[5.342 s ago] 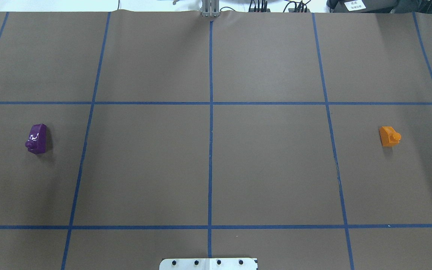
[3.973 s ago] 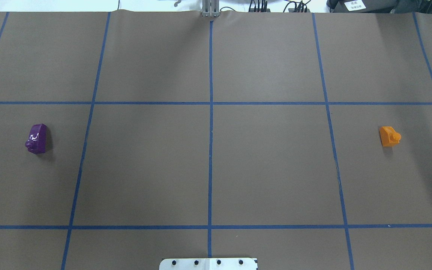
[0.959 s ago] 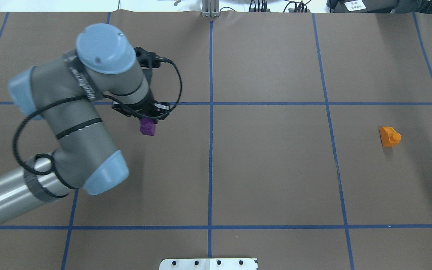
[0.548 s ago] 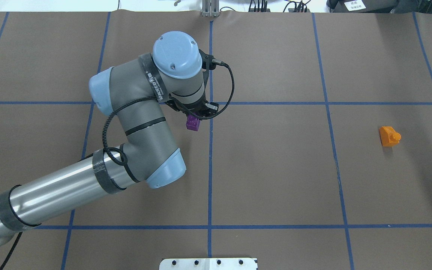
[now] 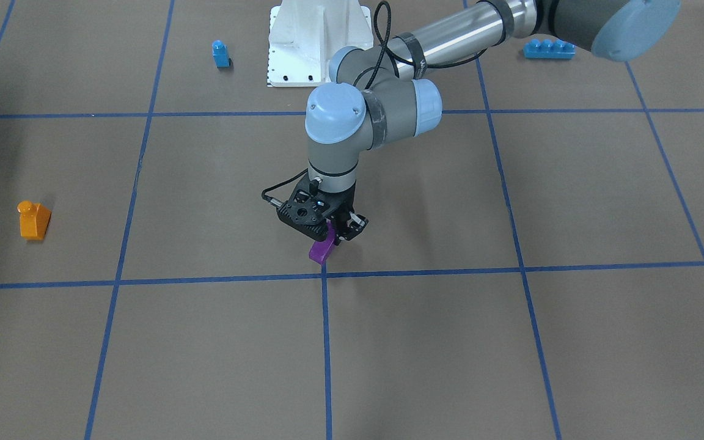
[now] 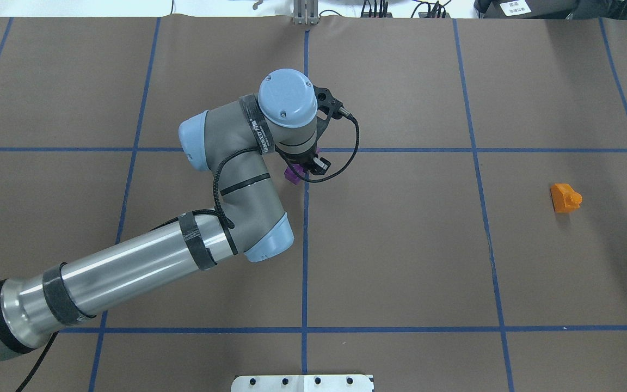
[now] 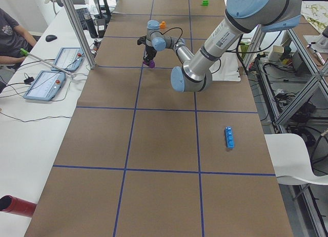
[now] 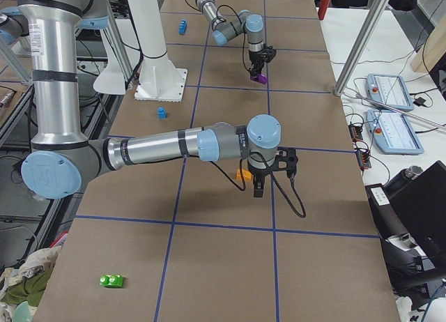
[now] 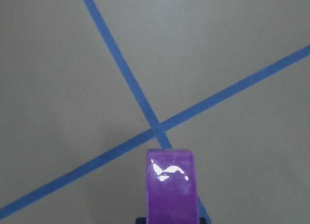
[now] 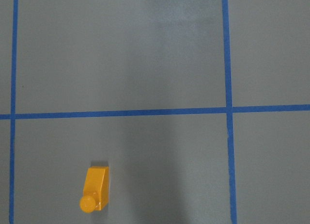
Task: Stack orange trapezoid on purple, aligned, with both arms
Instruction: 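Carry the purple block with the left gripper to the table center and set it down, then open and raise the left gripper while the right gripper reaches for the orange block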
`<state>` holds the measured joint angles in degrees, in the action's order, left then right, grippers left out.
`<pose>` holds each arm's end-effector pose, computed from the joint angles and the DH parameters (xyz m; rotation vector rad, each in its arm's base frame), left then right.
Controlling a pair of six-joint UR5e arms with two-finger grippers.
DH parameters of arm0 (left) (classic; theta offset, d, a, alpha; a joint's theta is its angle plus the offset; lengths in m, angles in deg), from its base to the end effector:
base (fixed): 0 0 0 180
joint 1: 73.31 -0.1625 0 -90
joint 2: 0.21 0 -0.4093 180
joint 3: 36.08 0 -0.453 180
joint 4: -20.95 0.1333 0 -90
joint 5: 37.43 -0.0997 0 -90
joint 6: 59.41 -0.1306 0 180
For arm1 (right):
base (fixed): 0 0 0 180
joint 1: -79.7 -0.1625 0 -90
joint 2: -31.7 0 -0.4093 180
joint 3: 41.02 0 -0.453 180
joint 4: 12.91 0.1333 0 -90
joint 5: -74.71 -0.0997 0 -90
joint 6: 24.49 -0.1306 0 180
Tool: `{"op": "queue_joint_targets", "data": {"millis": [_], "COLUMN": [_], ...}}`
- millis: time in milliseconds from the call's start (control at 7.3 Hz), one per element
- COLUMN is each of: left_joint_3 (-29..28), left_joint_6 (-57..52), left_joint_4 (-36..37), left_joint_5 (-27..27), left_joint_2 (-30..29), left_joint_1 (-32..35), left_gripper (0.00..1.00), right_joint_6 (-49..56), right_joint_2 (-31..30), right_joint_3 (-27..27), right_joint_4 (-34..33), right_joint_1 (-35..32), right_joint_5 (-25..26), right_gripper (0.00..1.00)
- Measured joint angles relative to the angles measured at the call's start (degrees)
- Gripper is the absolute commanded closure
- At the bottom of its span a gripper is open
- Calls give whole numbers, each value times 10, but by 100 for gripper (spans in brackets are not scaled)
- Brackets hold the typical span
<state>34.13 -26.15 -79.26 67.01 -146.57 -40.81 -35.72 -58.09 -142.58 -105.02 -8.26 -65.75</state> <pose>0.6754 -0.5497 0.1333 0.4054 0.7531 0.5001 0.0127 -0.5580 0.5446 0.0550 -0.8909 0.0754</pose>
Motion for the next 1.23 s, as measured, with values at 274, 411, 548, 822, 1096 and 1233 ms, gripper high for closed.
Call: {"op": "queue_joint_targets", "data": {"millis": [274, 411, 548, 822, 1096, 1233], "left_joint_3": [-23, -30, -36, -39, -26, -8], "left_joint_6": [-4, -6, -6, -2, 5, 9], "left_joint_4": [-5, -6, -8, -18, -26, -9], "left_joint_5": [-1, -1, -1, -1, 13, 41], "left_joint_2": [-10, -11, -11, -11, -14, -15], "left_joint_1": [-6, -8, -9, -9, 17, 42], "left_gripper": [64, 44, 0, 0, 0, 0], "right_joint_6": [0, 0, 0, -1, -21, -59], "right_joint_2": [0, 1, 1, 2, 8, 8], "right_joint_3": [1, 1, 2, 0, -9, -32], "right_joint_4": [0, 0, 0, 0, 0, 1], "right_joint_1": [0, 0, 0, 0, 5, 28], "right_joint_5": [0, 0, 0, 0, 4, 26], "right_gripper": [0, 0, 0, 0, 0, 0]}}
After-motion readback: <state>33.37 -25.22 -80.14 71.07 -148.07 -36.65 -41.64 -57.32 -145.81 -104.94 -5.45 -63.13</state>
